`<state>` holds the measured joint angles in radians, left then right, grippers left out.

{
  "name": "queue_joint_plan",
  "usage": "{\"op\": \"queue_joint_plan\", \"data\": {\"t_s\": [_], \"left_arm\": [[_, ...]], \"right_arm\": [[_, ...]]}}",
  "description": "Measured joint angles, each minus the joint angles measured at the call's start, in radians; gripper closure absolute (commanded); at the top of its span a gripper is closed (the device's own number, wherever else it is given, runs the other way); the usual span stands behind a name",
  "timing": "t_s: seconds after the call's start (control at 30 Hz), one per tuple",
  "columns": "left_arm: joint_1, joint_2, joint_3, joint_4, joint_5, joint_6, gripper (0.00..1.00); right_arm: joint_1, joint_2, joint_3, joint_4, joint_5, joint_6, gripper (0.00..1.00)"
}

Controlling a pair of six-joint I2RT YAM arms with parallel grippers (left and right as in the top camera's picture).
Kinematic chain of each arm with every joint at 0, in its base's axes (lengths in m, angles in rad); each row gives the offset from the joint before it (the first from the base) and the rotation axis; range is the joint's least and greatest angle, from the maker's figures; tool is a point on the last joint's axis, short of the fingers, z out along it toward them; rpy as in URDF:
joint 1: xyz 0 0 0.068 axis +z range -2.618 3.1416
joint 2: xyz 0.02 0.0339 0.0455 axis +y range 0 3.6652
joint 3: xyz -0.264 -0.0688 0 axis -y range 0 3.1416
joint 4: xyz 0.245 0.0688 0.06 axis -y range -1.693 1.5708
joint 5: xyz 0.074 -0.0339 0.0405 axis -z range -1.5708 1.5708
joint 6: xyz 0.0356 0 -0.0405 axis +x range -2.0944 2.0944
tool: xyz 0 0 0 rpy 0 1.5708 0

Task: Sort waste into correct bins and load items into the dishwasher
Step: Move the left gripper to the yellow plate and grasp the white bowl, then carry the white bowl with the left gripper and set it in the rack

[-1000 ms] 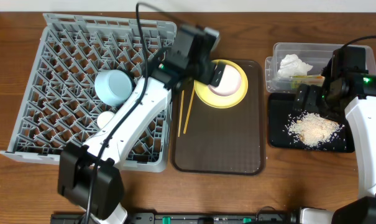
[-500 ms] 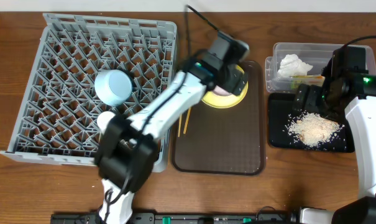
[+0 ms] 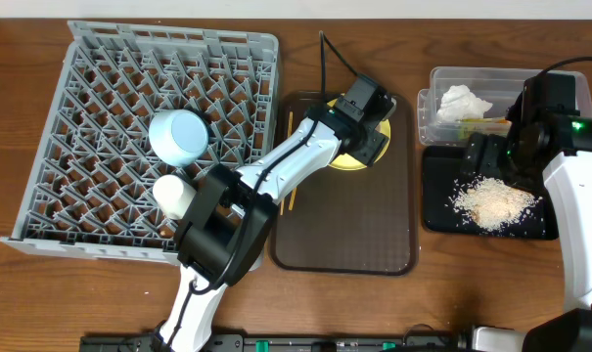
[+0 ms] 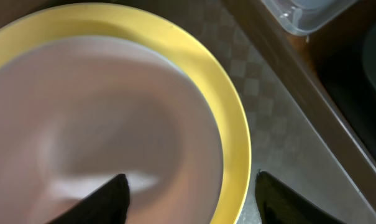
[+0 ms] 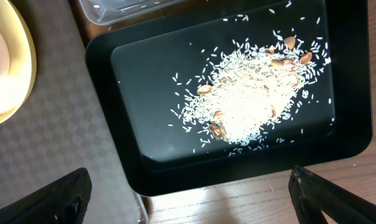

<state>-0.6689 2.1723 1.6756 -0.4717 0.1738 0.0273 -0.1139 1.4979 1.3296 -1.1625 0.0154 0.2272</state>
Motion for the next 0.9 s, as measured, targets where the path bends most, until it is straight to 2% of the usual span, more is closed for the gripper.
{"op": "queue_joint_plan", "data": {"t_s": [0.43,0.53,0.63,0.73,0.9], "left_arm": [[0.0,0.011,-0.034,-0.001,-0.001,0.0,0.4],[0.0,0.016,-0.034,-0.002,-0.001,-0.001,0.51],[0.0,0.016,-0.034,-0.01,-0.001,0.0,0.57],[0.0,0.016,-0.034,-0.029,-0.005,0.003,0.71],[0.0,0.016,-0.037,-0.039,-0.041,0.0,0.79]], "right_arm": [[0.0,0.0,0.0,-0.006,0.0,0.0,0.01],[0.0,0.0,0.0,-0.007,0.0,0.0,0.01],[0.0,0.0,0.0,-0.008,0.0,0.0,0.01],[0.0,0.0,0.0,-0.008,0.0,0.0,0.01],[0.0,0.0,0.0,-0.009,0.0,0.0,0.01]]}}
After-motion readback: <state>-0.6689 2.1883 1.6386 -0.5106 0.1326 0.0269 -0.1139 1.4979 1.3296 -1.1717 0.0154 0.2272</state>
